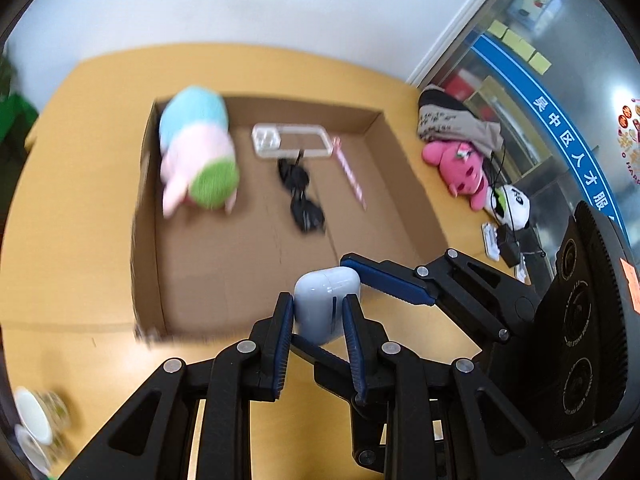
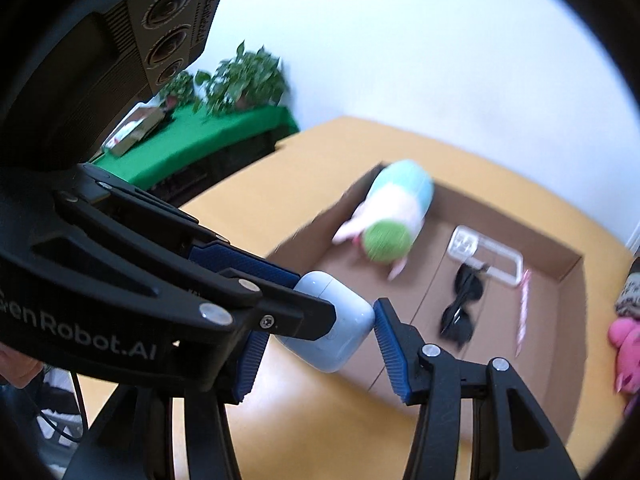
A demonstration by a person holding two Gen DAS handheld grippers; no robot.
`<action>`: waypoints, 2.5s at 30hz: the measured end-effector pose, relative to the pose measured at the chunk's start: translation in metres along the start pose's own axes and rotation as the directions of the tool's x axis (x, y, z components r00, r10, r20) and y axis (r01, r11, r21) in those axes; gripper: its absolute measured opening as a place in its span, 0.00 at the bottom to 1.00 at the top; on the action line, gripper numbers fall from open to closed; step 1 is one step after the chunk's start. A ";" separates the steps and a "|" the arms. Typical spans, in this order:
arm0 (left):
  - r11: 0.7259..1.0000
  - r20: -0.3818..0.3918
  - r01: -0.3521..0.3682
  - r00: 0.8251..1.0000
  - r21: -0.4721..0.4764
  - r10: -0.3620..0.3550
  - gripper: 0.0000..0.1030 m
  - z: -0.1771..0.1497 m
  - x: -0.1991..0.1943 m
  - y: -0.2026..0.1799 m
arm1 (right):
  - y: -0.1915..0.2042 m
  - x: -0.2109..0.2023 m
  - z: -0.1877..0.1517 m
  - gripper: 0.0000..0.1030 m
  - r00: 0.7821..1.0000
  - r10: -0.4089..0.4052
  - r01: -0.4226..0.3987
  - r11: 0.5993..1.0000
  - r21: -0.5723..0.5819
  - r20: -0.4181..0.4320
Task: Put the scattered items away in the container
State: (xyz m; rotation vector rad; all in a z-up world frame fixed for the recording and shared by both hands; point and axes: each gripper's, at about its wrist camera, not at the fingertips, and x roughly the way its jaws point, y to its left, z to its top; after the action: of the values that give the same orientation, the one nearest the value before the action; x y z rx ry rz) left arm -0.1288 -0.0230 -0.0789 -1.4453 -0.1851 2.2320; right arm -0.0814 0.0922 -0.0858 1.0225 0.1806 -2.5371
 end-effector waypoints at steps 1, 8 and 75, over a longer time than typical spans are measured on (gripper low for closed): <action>1.000 0.007 0.000 1.000 0.012 0.000 0.25 0.010 -0.001 0.001 | -0.005 0.000 0.008 0.49 1.000 -0.006 0.006 1.000 0.001 0.008; 1.000 -0.006 0.007 1.000 0.018 -0.007 0.25 0.052 0.019 0.023 | -0.035 0.032 0.041 0.50 1.000 -0.009 0.009 1.000 0.013 0.000; 0.859 0.270 -0.489 0.815 -0.154 0.512 1.00 0.009 -0.055 -0.074 | -0.111 -0.064 -0.028 0.63 0.954 -0.150 0.220 0.939 0.264 -0.261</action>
State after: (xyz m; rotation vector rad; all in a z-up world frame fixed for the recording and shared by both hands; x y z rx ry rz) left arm -0.0959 0.0182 -0.0032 -1.2869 0.0213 2.9102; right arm -0.0671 0.2207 -0.0650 1.4908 -0.0348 -2.6570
